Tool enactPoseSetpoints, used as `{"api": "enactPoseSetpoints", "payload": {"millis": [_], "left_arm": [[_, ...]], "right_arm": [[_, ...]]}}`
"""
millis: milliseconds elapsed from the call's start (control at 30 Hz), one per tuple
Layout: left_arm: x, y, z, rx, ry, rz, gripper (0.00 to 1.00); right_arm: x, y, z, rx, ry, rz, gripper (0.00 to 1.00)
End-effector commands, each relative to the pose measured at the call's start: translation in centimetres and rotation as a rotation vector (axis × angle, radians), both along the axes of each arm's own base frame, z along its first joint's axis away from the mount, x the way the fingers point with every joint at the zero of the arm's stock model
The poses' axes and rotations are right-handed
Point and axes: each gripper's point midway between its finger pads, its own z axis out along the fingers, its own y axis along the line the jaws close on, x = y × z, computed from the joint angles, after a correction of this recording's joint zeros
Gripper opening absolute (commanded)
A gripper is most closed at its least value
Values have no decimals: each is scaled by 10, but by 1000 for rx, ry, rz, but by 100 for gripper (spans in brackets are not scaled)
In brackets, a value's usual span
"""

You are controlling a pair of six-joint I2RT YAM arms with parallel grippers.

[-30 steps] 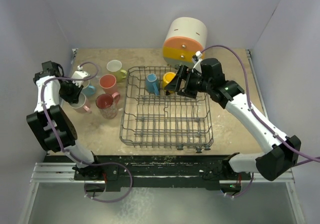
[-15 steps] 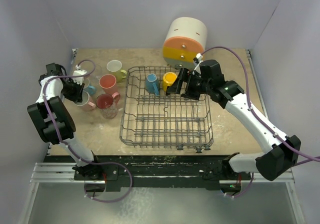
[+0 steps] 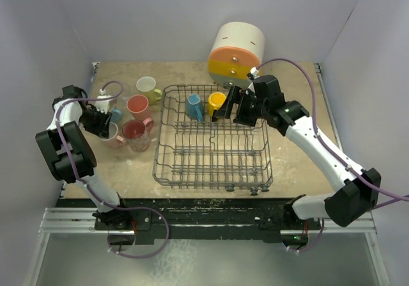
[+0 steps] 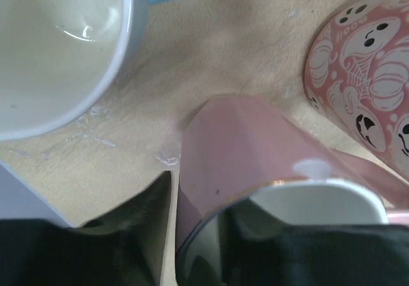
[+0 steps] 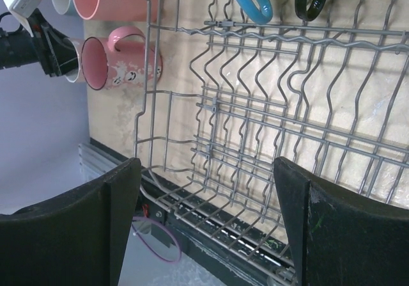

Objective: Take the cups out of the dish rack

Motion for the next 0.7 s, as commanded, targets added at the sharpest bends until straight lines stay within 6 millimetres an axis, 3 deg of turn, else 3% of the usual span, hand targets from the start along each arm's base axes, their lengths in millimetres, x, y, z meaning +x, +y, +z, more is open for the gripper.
{"api": "enactPoseSetpoints", "payload": {"millis": [0, 67, 100, 167, 233, 333, 367, 400, 567, 600, 667], "left_arm": [[13, 8, 20, 41, -57, -7, 47], [17, 12, 28, 64, -85, 0, 51], [19, 14, 33, 75, -101, 1, 61], [22, 16, 46, 96, -135, 4, 64], [26, 19, 59, 117, -164, 7, 81], [33, 26, 85, 165, -225, 17, 84], [35, 27, 96, 173, -250, 20, 97], [37, 26, 108, 178, -275, 21, 100], [42, 5, 175, 108, -414, 4, 99], [43, -3, 190, 77, -451, -6, 99], [43, -14, 207, 42, -494, -15, 99]], "right_arm": [[12, -1, 20, -2, -69, -12, 86], [14, -3, 18, -14, -70, -20, 86], [14, -4, 17, -21, -70, -23, 86], [16, -5, 17, -33, -72, -29, 86], [20, -8, 14, -51, -75, -37, 86], [27, -11, 6, -95, -73, -53, 87], [31, -13, 4, -114, -76, -61, 87], [36, -15, -1, -137, -75, -71, 87], [65, -18, -26, -243, -65, -108, 86], [80, -21, -33, -293, -87, -130, 86], [94, -17, -44, -334, -72, -134, 85]]}}
